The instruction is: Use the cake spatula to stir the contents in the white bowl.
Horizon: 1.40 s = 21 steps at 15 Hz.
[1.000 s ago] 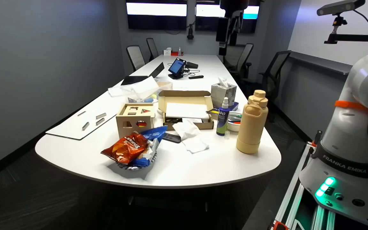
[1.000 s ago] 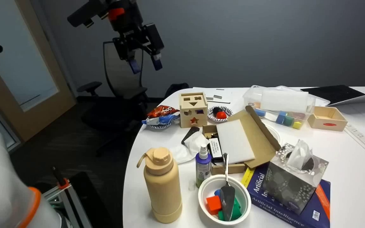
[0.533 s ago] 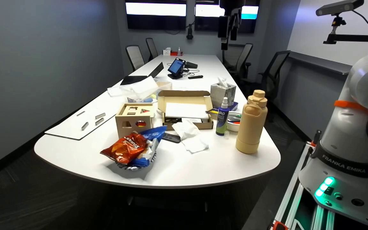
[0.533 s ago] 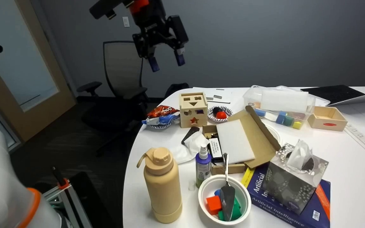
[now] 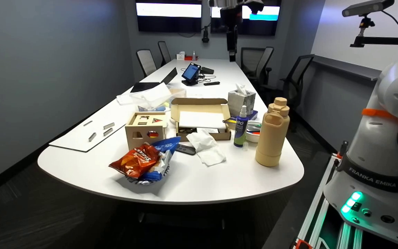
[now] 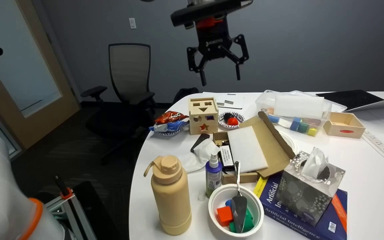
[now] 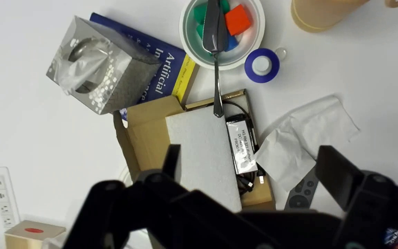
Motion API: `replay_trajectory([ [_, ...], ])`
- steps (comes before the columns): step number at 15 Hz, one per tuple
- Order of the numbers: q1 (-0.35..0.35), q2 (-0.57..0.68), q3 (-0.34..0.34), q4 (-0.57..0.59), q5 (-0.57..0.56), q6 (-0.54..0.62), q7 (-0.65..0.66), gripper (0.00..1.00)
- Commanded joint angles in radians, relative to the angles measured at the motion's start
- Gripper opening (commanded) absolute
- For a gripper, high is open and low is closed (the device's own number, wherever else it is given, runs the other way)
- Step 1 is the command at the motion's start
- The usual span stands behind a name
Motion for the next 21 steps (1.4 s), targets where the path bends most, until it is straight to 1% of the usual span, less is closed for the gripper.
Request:
replay_trajectory([
  [1, 0.003, 0.100, -0.031, 0.022, 0.037, 0.063, -0.105, 1.00],
  [6, -0.020, 0.209, -0.046, -0.029, 0.113, 0.139, -0.082, 1.00],
  [10, -0.050, 0.316, -0.052, -0.024, 0.207, 0.236, -0.128, 1.00],
  [13, -0.088, 0.398, -0.052, 0.005, 0.261, 0.281, -0.180, 1.00],
  [17, -0.136, 0.460, -0.044, 0.036, 0.292, 0.268, -0.249, 1.00],
  [21, -0.162, 0.511, -0.037, 0.053, 0.314, 0.271, -0.283, 1.00],
])
